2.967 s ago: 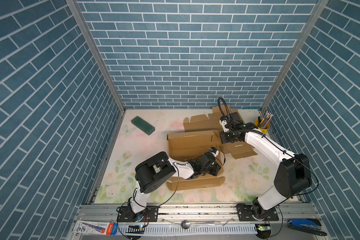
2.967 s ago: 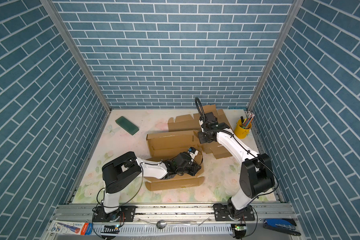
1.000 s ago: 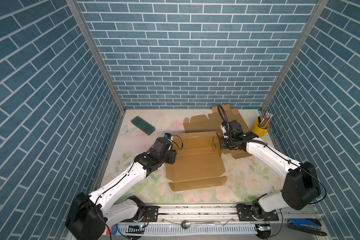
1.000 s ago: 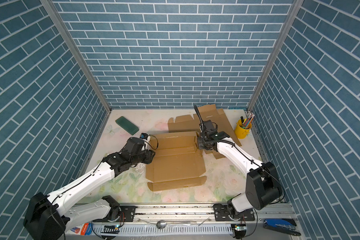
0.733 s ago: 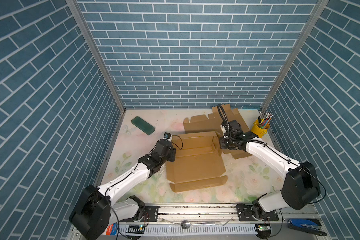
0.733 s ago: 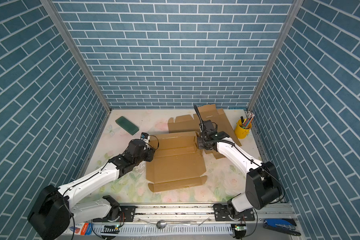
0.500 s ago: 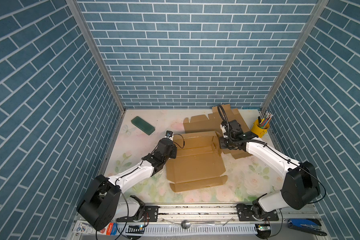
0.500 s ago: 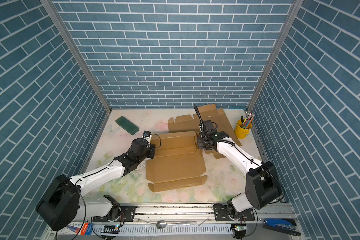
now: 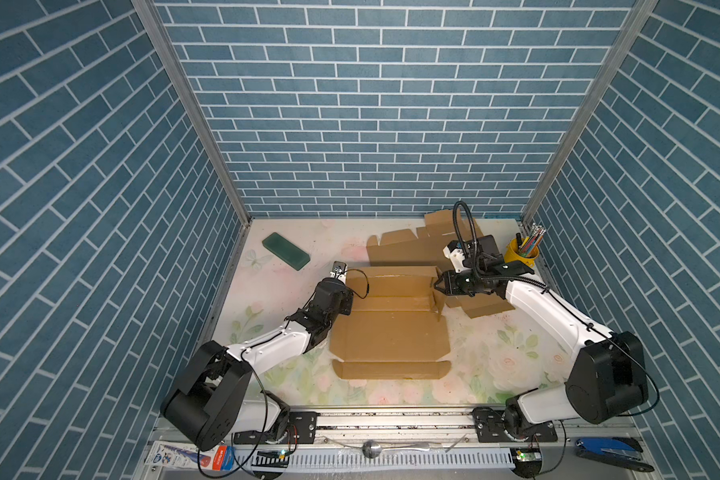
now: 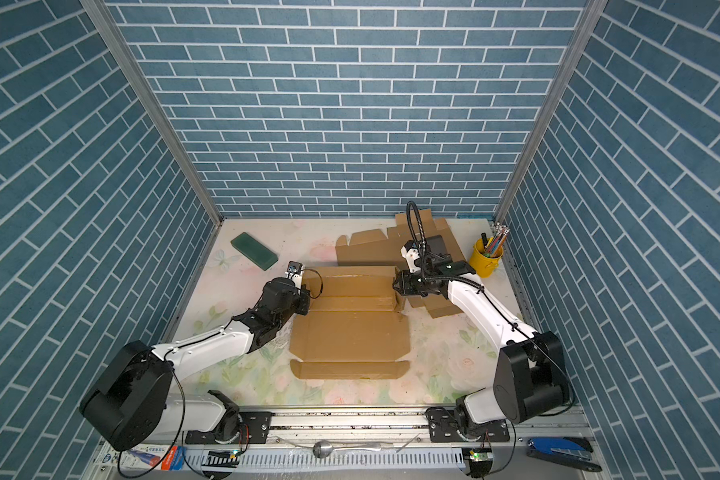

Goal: Fold the paper box

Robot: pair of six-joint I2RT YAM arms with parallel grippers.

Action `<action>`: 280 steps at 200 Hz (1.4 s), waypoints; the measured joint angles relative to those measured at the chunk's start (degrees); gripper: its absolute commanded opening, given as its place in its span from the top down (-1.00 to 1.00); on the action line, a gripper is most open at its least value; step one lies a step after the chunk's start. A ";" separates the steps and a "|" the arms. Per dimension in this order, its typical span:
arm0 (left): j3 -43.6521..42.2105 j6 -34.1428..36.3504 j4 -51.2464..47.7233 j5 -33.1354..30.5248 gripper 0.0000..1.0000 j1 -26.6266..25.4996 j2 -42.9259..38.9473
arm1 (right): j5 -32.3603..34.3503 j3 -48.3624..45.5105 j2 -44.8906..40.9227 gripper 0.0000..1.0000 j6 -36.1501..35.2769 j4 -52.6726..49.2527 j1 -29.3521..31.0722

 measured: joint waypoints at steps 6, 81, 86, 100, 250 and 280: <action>-0.24 0.09 0.22 -0.13 0.93 0.00 0.02 | -1.68 -0.02 -0.35 0.04 -0.02 -0.04 -0.68; -1.11 0.20 2.45 -0.44 0.94 0.00 1.11 | -11.63 -0.66 -4.68 0.18 2.82 3.61 -13.31; -1.16 0.17 2.54 -0.46 0.94 0.00 1.11 | -10.54 -0.90 -4.90 0.21 3.06 3.82 -13.97; -1.22 0.13 2.67 -0.52 0.94 0.00 1.11 | -6.10 -1.84 -5.22 0.27 2.49 4.04 -14.97; -1.31 -1.79 2.93 -1.55 0.94 0.07 1.29 | 10.10 -13.31 -5.27 0.00 -13.60 10.40 5.38; -1.33 -2.10 2.91 -2.08 0.94 0.07 1.29 | 10.93 -14.05 -5.60 -0.02 -13.94 10.56 6.40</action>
